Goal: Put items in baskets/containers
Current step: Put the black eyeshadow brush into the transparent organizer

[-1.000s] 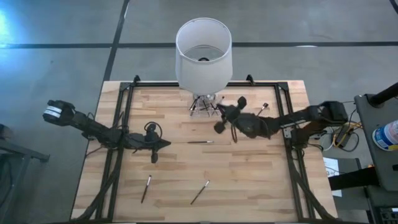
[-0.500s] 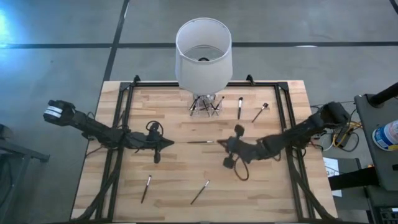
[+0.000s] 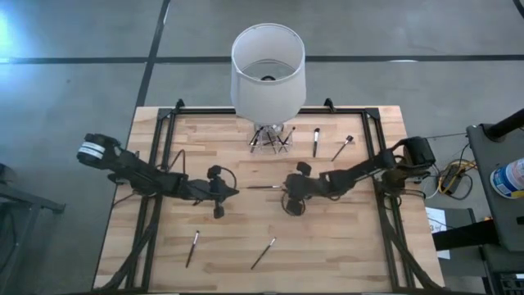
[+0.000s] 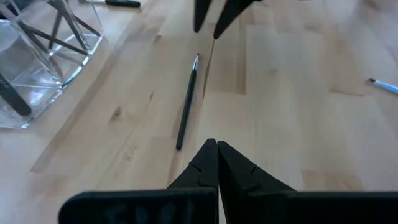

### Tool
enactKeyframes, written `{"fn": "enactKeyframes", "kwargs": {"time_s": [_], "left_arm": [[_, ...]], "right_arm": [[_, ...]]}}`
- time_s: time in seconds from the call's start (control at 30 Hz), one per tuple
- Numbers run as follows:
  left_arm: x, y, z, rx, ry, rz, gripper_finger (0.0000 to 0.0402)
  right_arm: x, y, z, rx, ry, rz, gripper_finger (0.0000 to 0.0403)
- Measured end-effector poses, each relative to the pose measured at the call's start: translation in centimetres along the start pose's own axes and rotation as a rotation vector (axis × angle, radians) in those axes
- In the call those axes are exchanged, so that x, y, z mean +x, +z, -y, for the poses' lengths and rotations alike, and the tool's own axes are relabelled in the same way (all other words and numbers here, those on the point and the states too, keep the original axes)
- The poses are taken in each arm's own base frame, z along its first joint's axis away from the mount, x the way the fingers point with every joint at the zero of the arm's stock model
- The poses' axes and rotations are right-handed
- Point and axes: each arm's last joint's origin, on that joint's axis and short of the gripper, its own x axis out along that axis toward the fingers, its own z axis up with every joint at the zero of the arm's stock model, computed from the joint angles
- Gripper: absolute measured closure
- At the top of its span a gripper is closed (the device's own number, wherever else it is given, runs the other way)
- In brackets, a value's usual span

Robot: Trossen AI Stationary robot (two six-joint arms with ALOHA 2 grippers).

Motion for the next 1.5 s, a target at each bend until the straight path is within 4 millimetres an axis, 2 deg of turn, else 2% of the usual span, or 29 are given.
{"fn": "enactKeyframes", "kwargs": {"time_s": [0.17,0.3,0.47,0.7,1.13,1.33,1.5], "left_arm": [[0.5,-0.1,0.2,0.009,0.002,-0.015,0.0402],[0.5,-0.1,0.2,0.009,0.003,-0.016,0.0402],[0.5,0.0,0.2,0.0,0.002,-0.01,0.0402],[0.8,0.1,0.3,-0.011,-0.019,-0.021,0.0402],[1.4,1.0,0.7,-0.012,-0.028,-0.029,0.0402],[1.9,1.9,1.0,0.002,-0.018,-0.126,0.0396],[2.3,3.3,1.4,0.011,-0.008,-0.121,0.037]], "right_arm": [[0.5,0.3,1.2,-0.012,0.032,-0.02,0.0266],[0.6,0.4,1.6,-0.03,0.023,-0.02,0.0269],[0.8,0.2,1.5,-0.037,0.034,-0.032,0.029],[2.1,-0.7,1.3,-0.042,0.026,-0.053,0.0322],[2.7,-0.2,1.0,-0.09,0.054,-0.05,0.0393],[2.5,1.1,0.6,-0.123,0.056,-0.043,0.0394],[2.3,2.8,-0.3,-0.157,0.061,-0.063,0.0394]]}}
